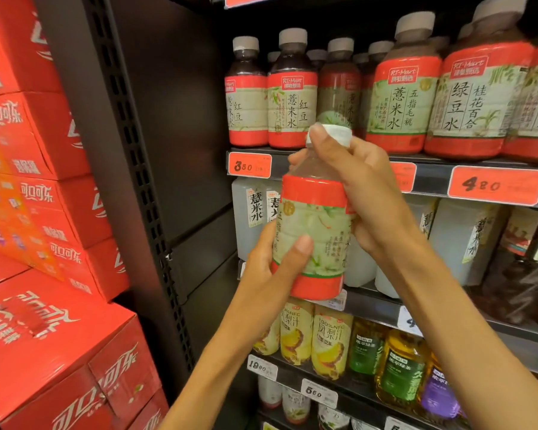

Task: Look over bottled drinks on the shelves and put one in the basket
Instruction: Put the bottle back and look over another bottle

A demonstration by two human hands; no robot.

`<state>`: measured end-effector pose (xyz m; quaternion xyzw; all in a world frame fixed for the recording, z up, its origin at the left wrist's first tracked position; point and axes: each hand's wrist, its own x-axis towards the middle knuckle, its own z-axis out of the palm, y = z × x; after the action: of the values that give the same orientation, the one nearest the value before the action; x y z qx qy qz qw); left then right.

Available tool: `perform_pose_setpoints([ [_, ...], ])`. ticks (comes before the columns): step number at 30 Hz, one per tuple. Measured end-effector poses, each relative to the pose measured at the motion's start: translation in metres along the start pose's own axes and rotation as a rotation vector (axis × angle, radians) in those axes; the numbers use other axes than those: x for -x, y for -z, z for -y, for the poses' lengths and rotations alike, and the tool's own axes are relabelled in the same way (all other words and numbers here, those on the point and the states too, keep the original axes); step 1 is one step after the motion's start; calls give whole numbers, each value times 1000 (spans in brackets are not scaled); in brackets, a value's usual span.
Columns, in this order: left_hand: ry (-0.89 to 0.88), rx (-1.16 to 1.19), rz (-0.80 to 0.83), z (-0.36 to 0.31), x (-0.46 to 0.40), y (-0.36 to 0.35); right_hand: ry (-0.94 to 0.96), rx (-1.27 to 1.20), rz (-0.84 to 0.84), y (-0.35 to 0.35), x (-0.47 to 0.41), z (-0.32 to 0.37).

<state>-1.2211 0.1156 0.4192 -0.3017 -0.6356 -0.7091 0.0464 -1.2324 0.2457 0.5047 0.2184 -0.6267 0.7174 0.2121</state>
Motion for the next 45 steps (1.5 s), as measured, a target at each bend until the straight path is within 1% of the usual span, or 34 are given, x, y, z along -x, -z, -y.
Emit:
perform_pose_setpoints([
  [2, 18, 32, -90, -1, -2, -6, -11, 45, -10, -4, -1, 0],
  [4, 36, 108, -128, -3, -4, -6, -26, 42, 35, -3, -3, 2],
  [5, 54, 179, -110, -4, -6, -5, -33, 17, 64, -1, -5, 2],
  [7, 107, 371, -23, -6, -7, -1, -57, -37, 114, 4, -8, 2],
  [9, 164, 543, 41, -6, -8, 0, -111, -101, 167, 7, -11, -1],
  [11, 195, 622, 122, -7, -8, -2, -192, -184, 236, 6, -12, -4],
  [13, 210, 576, 132, -3, -7, -2, -197, -214, 263, 6, -12, -5],
  [14, 207, 504, 99, 0, -8, -1, -184, -205, 240, 5, -12, -4],
  [17, 178, 203, -39, -1, -13, 9, -139, -89, 91, 6, -11, -1],
  [20, 115, 53, -12, -5, -13, 8, -101, -10, 3, 3, -9, 4],
  [22, 98, -15, -17, -7, -11, 0, -104, 15, -15, -1, -7, 6],
  [25, 85, 29, -29, -3, -7, -5, -109, 54, 16, 0, -7, 9],
  [27, 86, 120, -15, -2, -5, -4, -108, 33, 53, 4, -8, 10],
  [31, 201, 376, 82, -4, 2, -5, -194, -155, 208, 11, -11, 7],
  [34, 242, 454, 131, -1, 4, -5, -229, -246, 254, 13, -11, 0],
  [36, 267, 444, 139, 0, 5, -5, -214, -214, 237, 13, -11, -3],
  [38, 268, 379, 121, 1, 4, -3, -206, -190, 206, 13, -11, -5],
  [41, 211, 238, 54, -1, 2, 0, -201, -181, 178, 15, -11, -5],
  [45, 167, 203, 83, -3, 3, -5, -200, -53, 134, 11, -10, -6],
])
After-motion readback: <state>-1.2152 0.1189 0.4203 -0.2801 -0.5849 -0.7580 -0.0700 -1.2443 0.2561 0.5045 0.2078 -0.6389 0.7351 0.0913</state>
